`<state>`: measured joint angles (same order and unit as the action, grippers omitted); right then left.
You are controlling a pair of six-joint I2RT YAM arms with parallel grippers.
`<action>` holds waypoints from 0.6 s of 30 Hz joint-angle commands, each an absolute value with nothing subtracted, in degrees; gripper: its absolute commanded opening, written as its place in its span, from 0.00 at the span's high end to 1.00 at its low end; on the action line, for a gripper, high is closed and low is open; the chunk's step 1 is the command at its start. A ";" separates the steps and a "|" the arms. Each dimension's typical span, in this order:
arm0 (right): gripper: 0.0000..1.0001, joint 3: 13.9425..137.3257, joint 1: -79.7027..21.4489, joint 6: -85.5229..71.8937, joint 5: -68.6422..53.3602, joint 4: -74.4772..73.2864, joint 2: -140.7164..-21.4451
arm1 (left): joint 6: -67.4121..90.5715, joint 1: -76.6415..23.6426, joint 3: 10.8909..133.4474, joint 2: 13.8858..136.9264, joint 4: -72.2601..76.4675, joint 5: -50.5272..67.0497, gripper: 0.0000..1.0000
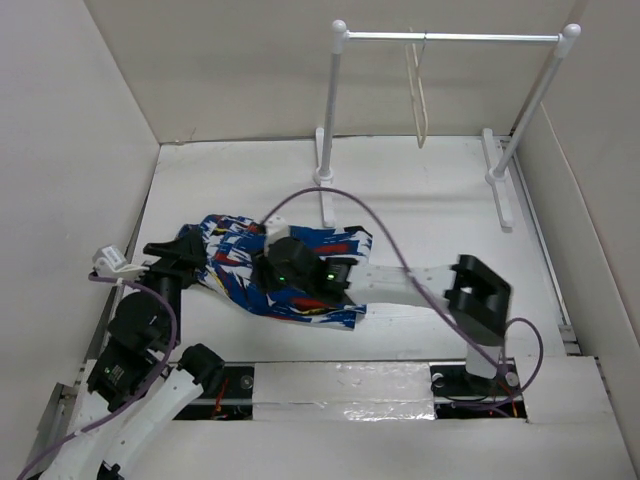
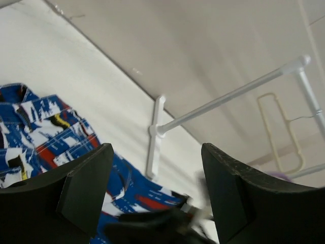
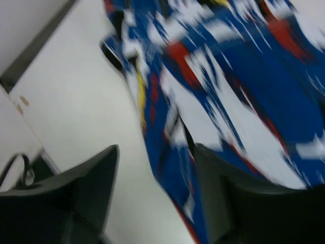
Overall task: Place the trousers on the hanger
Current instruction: Fold the trousers at the center of the board.
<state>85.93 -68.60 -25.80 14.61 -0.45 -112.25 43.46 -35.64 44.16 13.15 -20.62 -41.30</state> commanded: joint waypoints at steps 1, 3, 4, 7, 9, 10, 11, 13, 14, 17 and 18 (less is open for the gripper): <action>0.55 72.55 -67.32 -28.12 19.76 13.09 -92.52 | 46.48 -35.51 40.79 16.77 -20.22 -41.76 0.32; 0.96 60.29 -67.32 -30.66 24.59 12.22 -86.60 | 47.28 -35.51 38.77 19.06 -16.11 -37.37 0.32; 1.00 56.20 -67.32 -32.50 25.83 12.91 -81.18 | 47.29 -35.51 36.24 21.77 -14.00 -35.35 0.32; 1.00 44.00 -66.71 -35.84 28.03 12.31 -72.20 | 46.58 -35.51 31.14 30.01 -3.98 -27.53 0.34; 0.74 39.92 -65.48 -37.44 28.74 10.55 -69.36 | 46.67 -35.51 29.54 35.22 2.33 -22.34 0.35; 0.64 36.77 -65.48 -38.49 28.39 10.11 -68.65 | 46.93 -36.29 28.75 40.12 3.76 -21.37 0.37; 0.57 35.78 -64.52 -39.98 27.78 8.98 -68.47 | 47.02 -37.08 28.22 42.17 5.26 -19.70 0.38; 0.44 34.72 -64.51 -44.79 29.34 3.35 -68.47 | 46.23 -39.36 27.08 46.55 8.34 -19.60 0.39; 0.44 32.63 -65.29 -46.65 31.88 2.64 -68.55 | 46.14 -41.72 26.55 47.80 9.13 -20.03 0.39; 0.48 26.84 -65.30 -51.49 31.73 5.87 -69.52 | 46.75 -44.11 25.14 51.85 9.84 -22.57 0.39; 0.52 25.76 -64.52 -52.90 31.55 7.11 -70.91 | 47.37 -44.12 24.44 52.55 10.10 -23.20 0.39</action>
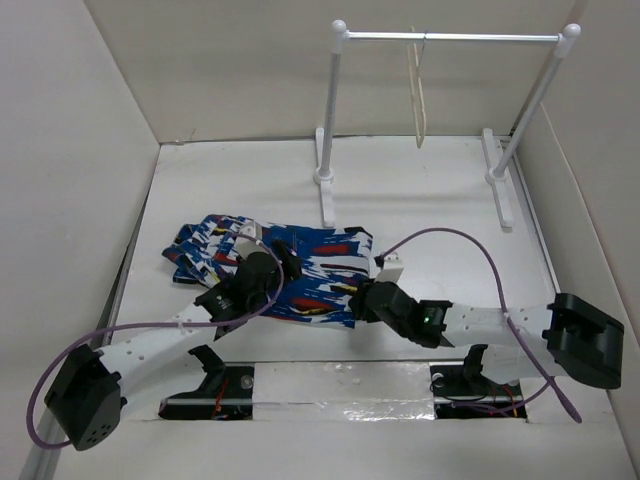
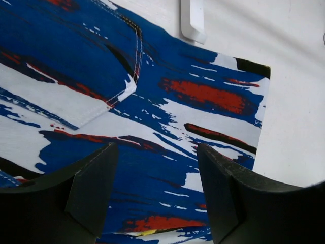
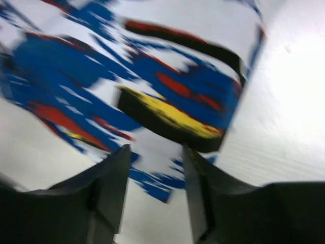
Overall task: Place the trousers on the hanger
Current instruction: Fold the trousers at the center of the board.
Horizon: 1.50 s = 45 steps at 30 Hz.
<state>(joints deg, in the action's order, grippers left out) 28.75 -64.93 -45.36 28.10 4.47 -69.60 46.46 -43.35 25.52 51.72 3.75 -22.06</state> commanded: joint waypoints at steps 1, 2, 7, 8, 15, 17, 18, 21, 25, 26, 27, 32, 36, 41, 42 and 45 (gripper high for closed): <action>0.53 24.97 -64.51 -55.26 31.47 7.55 -71.80 | 48.85 -44.12 22.52 53.60 10.46 -23.55 0.39; 0.54 24.26 -63.73 -56.15 31.38 7.73 -72.59 | 49.65 -44.12 21.37 53.87 10.89 -24.42 0.39; 0.59 22.15 -62.06 -57.48 31.46 6.69 -72.79 | 53.08 -44.12 15.39 53.01 11.51 -25.40 0.38; 0.59 22.50 -62.05 -56.70 31.46 5.46 -71.29 | 53.43 -44.12 14.86 52.65 11.34 -25.31 0.38; 0.56 30.23 -60.23 -41.07 28.60 -2.33 -53.97 | 49.06 -49.29 14.94 45.62 10.45 -26.53 0.45; 0.70 31.54 -56.27 -35.72 23.06 2.26 -54.31 | 48.34 -54.37 16.78 45.96 10.55 -30.56 0.48; 0.83 32.25 -51.99 -34.03 16.76 6.46 -57.10 | 48.17 -56.23 17.66 46.75 10.55 -31.98 0.49; 1.00 36.28 -45.03 -30.16 8.04 12.53 -65.70 | 47.81 -62.02 22.57 54.81 10.55 -35.32 0.50; 1.00 41.03 -36.42 -28.56 -5.49 19.68 -79.48 | 49.74 -66.88 24.52 63.07 13.18 -36.39 0.50; 1.00 42.35 -35.08 -28.56 -6.75 20.04 -82.32 | 50.18 -66.88 24.70 64.67 13.97 -35.86 0.50; 1.00 43.58 -33.85 -28.48 -7.55 20.21 -84.96 | 50.53 -67.41 24.70 65.91 14.67 -35.25 0.50; 1.00 46.93 -25.34 -32.06 -3.87 18.73 -94.91 | 52.12 -68.90 23.82 72.94 21.79 -30.69 0.50; 1.00 47.72 -21.72 -32.70 -4.56 17.85 -96.77 | 53.00 -70.13 25.31 78.04 24.17 -29.18 0.48; 1.00 46.94 -21.53 -30.59 -4.22 17.58 -91.77 | 54.84 -70.75 29.00 84.37 24.96 -27.78 0.46; 1.00 46.24 -21.53 -30.24 -4.13 16.71 -88.19 | 55.45 -70.75 29.35 85.16 26.27 -27.60 0.46; 0.95 43.26 -26.70 -27.78 -1.51 13.99 -81.50 | 56.42 -71.36 31.37 88.06 27.51 -27.33 0.46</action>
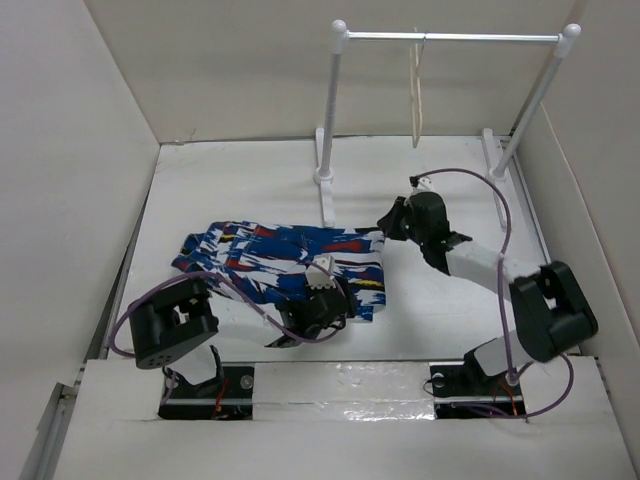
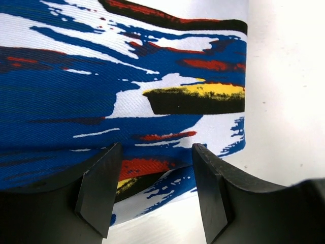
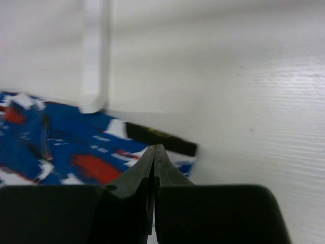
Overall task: Place the trousers on the hanger
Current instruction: Fold the trousers at the center of the board.
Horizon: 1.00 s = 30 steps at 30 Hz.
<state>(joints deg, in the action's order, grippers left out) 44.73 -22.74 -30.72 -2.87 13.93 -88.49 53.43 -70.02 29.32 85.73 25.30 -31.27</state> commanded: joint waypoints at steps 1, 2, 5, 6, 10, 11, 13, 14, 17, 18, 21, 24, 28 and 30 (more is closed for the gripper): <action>0.93 41.76 -28.46 -27.51 -1.06 13.97 -76.86 | 56.34 -71.37 32.86 89.37 27.86 -27.42 0.46; 0.92 40.09 -31.61 -27.42 -0.88 14.50 -74.73 | 56.95 -71.37 33.57 89.99 27.77 -27.94 0.46; 0.89 33.07 -34.36 -30.48 -0.26 17.22 -69.80 | 57.66 -71.89 36.12 92.28 28.82 -27.86 0.45; 0.89 31.31 -34.37 -31.11 -0.96 20.97 -69.79 | 57.48 -71.89 36.82 92.55 28.83 -28.12 0.45; 0.99 27.42 -29.46 -31.64 -4.81 23.74 -77.32 | 57.57 -72.51 37.80 88.88 26.47 -30.93 0.44; 1.00 27.33 -28.57 -31.99 -5.44 23.99 -79.26 | 57.57 -72.51 37.71 87.47 25.50 -32.59 0.44; 1.00 25.24 -26.81 -32.87 -4.92 28.28 -81.82 | 57.40 -72.51 36.31 84.48 23.04 -34.53 0.44; 1.00 24.09 -26.81 -33.74 -4.49 29.69 -82.00 | 57.13 -72.51 35.69 81.42 22.42 -36.28 0.44; 1.00 22.50 -26.19 -33.93 -2.11 30.67 -82.18 | 56.52 -72.51 34.63 75.79 18.73 -39.62 0.43; 1.00 22.76 -25.58 -33.84 -2.37 30.24 -82.35 | 55.99 -72.51 34.45 74.63 17.94 -40.51 0.43; 1.00 23.38 -25.58 -32.96 -2.81 27.44 -79.04 | 53.54 -72.51 34.80 68.40 13.55 -42.89 0.45; 0.86 24.60 -26.53 -31.47 -2.90 21.31 -72.53 | 48.53 -72.51 35.24 64.35 11.18 -45.17 0.47; 0.53 31.36 -29.36 -26.91 2.01 6.88 -57.25 | 41.94 -71.98 35.86 57.06 11.33 -47.90 0.65; 0.51 36.28 -30.23 -23.57 3.33 4.32 -49.94 | 39.12 -70.67 35.34 55.64 13.09 -47.03 0.77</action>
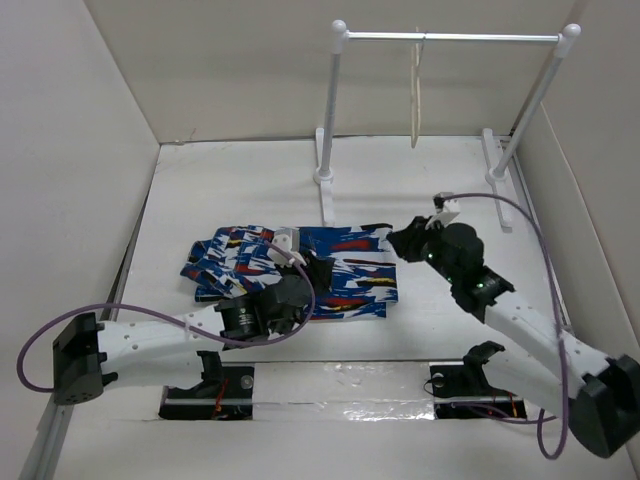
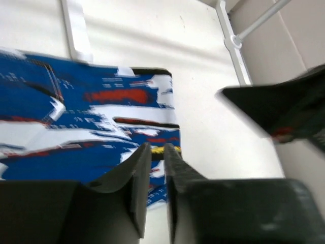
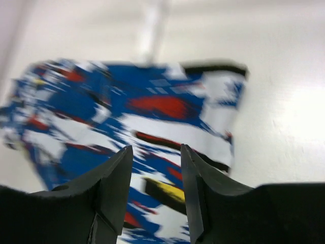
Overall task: Place the trousers on the hanger
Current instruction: Fold the trousers at the center of the board, then pick up the hanger from the clothesline.
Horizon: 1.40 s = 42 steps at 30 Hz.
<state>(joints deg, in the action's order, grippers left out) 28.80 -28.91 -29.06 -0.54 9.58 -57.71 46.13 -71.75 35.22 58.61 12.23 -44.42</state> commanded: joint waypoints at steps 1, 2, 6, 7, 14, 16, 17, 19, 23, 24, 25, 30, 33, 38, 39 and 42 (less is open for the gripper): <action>0.82 38.47 -30.23 -22.42 4.38 0.91 -48.18 | 36.59 -70.06 35.07 55.11 15.36 -46.15 0.89; 1.00 43.19 -30.23 -20.15 5.18 0.01 -46.77 | 35.61 -69.35 34.37 54.67 16.77 -44.49 0.96; 1.00 57.33 -27.17 -15.04 10.80 -7.28 -47.71 | 31.30 -67.24 34.45 57.12 22.23 -41.58 1.00; 1.00 60.35 -25.59 -14.25 11.85 -9.12 -50.94 | 30.24 -67.24 34.89 58.00 22.76 -41.49 1.00; 0.41 83.65 -24.26 -9.32 14.58 -16.78 -68.17 | 26.01 -66.09 29.63 61.62 29.18 -41.42 0.93; 0.31 86.73 -24.26 -8.88 15.90 -17.40 -71.18 | 25.32 -66.09 28.83 60.65 30.31 -39.73 0.84; 0.31 90.49 -24.26 -8.01 16.08 -18.10 -74.85 | 24.88 -66.09 28.57 59.51 30.41 -39.29 0.77; 0.31 94.57 -24.26 -7.56 16.87 -21.52 -78.66 | 24.87 -66.09 28.56 58.54 29.01 -39.64 0.74; 0.36 100.36 -24.26 -6.24 20.91 -22.76 -84.63 | 25.57 -65.39 27.95 57.04 28.92 -38.07 0.71; 0.37 100.63 -24.26 -6.24 21.79 -22.85 -86.12 | 25.66 -64.78 28.12 57.13 28.74 -37.71 0.71; 0.40 100.98 -24.26 -5.98 22.06 -22.85 -86.83 | 25.84 -64.78 28.21 57.04 28.48 -37.53 0.71; 0.53 101.25 -24.26 -5.54 23.90 -22.77 -89.47 | 26.01 -64.78 28.12 56.69 28.30 -37.53 0.71; 0.66 99.67 -24.26 -5.27 24.87 -20.66 -89.21 | 25.93 -64.78 27.51 55.99 28.91 -37.35 0.71; 1.00 97.65 -24.26 -3.96 25.66 -16.01 -87.54 | 26.19 -64.78 27.42 55.90 29.09 -36.83 0.71; 1.00 97.21 -24.26 -3.69 25.84 -15.04 -87.19 | 26.10 -64.78 27.33 56.07 29.27 -36.65 0.71; 1.00 95.80 -24.26 -1.76 27.15 -11.26 -85.70 | 26.45 -64.25 27.86 56.51 28.74 -36.21 0.70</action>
